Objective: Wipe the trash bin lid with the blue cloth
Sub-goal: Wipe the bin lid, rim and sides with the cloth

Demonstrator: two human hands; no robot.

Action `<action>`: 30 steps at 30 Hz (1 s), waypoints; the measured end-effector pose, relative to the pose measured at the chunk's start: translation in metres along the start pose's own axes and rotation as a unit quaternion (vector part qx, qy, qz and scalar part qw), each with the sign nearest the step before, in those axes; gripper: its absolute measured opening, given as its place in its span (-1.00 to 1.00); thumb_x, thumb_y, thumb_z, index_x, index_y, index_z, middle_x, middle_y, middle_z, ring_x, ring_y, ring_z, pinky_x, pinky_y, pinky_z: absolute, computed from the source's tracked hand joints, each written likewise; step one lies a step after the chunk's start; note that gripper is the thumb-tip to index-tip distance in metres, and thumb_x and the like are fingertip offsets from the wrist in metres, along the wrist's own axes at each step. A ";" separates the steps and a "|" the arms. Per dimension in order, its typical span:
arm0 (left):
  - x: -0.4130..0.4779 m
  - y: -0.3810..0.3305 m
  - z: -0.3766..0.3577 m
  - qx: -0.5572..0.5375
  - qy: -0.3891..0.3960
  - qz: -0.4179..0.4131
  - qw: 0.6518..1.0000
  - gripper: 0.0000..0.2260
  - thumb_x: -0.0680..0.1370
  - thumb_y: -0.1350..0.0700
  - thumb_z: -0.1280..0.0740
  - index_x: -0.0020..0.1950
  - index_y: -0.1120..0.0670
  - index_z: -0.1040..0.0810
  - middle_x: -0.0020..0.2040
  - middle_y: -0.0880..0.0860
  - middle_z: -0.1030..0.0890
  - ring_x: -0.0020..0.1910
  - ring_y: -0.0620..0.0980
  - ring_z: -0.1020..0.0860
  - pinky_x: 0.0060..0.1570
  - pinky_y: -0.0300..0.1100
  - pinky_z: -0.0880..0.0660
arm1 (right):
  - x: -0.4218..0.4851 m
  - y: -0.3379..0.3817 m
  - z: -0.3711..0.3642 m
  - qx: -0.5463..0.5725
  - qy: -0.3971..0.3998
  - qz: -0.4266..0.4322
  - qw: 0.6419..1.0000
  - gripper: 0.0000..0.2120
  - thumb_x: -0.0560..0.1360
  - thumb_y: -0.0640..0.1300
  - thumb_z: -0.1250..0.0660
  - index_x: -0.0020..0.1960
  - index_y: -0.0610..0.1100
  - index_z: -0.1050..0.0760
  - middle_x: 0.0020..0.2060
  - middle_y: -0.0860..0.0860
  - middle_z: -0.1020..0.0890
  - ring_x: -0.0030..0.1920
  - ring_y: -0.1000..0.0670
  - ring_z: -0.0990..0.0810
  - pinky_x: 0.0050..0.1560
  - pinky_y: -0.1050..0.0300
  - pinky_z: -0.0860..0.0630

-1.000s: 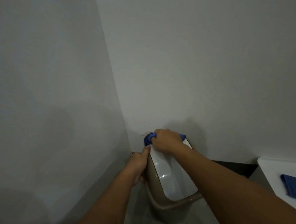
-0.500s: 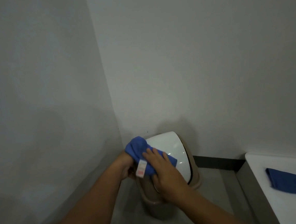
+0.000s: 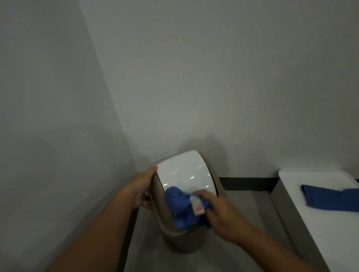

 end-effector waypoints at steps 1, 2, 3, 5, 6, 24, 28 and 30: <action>0.001 0.000 0.000 -0.004 0.001 -0.001 1.000 -0.42 0.46 -0.24 -0.22 0.29 0.16 -0.38 0.08 0.32 -0.49 0.02 0.30 -0.50 -0.40 0.00 -0.50 | 0.003 0.004 0.020 -0.004 -0.061 -0.001 0.998 -0.64 0.42 -0.20 -0.14 0.01 0.25 -0.41 -0.16 0.17 -0.59 -0.15 0.32 -0.55 -0.15 0.54 -0.38; 0.001 0.000 0.000 -0.007 0.002 -0.002 1.000 -0.44 0.46 -0.24 -0.22 0.28 0.15 -0.39 0.02 0.25 -0.48 -0.02 0.28 -0.50 -0.38 0.02 -0.52 | 0.005 0.008 0.040 -0.022 -0.127 0.005 0.992 -0.63 0.39 -0.22 -0.14 0.01 0.22 -0.42 -0.19 0.12 -0.60 -0.19 0.29 -0.54 -0.19 0.56 -0.36; 0.002 0.001 0.000 -0.009 0.002 -0.002 1.000 -0.45 0.46 -0.24 -0.22 0.26 0.14 -0.40 0.04 0.21 -0.48 -0.02 0.27 -0.50 -0.36 0.05 -0.52 | 0.005 0.012 0.057 -0.051 -0.181 0.016 0.982 -0.65 0.39 -0.23 -0.14 0.03 0.15 -0.45 -0.19 0.08 -0.60 -0.21 0.24 -0.54 -0.20 0.56 -0.36; 0.002 0.000 -0.001 -0.008 0.001 -0.005 1.000 -0.47 0.45 -0.24 -0.23 0.23 0.13 -0.41 0.07 0.19 -0.48 0.00 0.27 -0.51 -0.36 0.05 -0.54 | 0.009 0.016 0.073 -0.139 -0.202 -0.005 0.969 -0.70 0.43 -0.22 -0.20 0.13 0.00 -0.47 -0.11 0.00 -0.61 -0.15 0.09 -0.56 -0.11 0.43 -0.42; 0.001 -0.001 -0.001 -0.007 0.001 -0.006 1.000 -0.47 0.45 -0.24 -0.22 0.23 0.13 -0.41 0.07 0.19 -0.47 -0.01 0.27 -0.51 -0.36 0.05 -0.54 | 0.014 0.015 0.069 -0.199 -0.158 -0.050 0.966 -0.70 0.46 -0.21 -0.22 0.19 -0.04 -0.44 -0.02 -0.05 -0.61 -0.06 -0.02 -0.57 -0.01 0.27 -0.46; 0.005 0.002 0.001 -0.024 0.004 0.006 1.000 -0.39 0.44 -0.29 -0.21 0.32 0.10 -0.36 0.24 0.19 -0.45 0.16 0.28 -0.44 -0.05 0.23 -0.50 | 0.035 -0.015 -0.038 -0.099 0.161 -0.197 0.962 -0.74 0.51 -0.24 -0.15 0.16 -0.16 -0.49 0.15 -0.15 -0.54 0.10 -0.11 -0.48 0.10 0.16 -0.33; 0.005 -0.001 0.002 -0.025 -0.005 0.000 1.000 -0.46 0.46 -0.27 -0.20 0.23 0.12 -0.43 0.00 0.14 -0.48 -0.01 0.20 -0.47 -0.17 0.10 -0.49 | 0.031 -0.014 -0.043 0.077 0.064 -0.203 0.974 -0.79 0.52 -0.26 -0.16 -0.06 -0.04 -0.53 -0.08 -0.03 -0.58 -0.10 0.06 -0.52 -0.03 0.27 -0.42; 0.005 -0.002 0.002 -0.029 -0.003 -0.001 1.000 -0.51 0.46 -0.27 -0.21 0.17 0.09 -0.44 -0.04 0.11 -0.49 -0.03 0.19 -0.49 -0.16 0.10 -0.51 | 0.032 -0.011 -0.048 0.140 0.029 -0.198 0.970 -0.77 0.50 -0.26 -0.19 -0.14 0.00 -0.54 -0.22 0.05 -0.58 -0.19 0.09 -0.54 -0.15 0.34 -0.46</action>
Point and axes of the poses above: each hand's wrist, its own x-axis towards the middle knuckle, its own z-axis out of the back of the hand, y = z × x, the point moved 5 cm from there along x, towards the middle knuckle
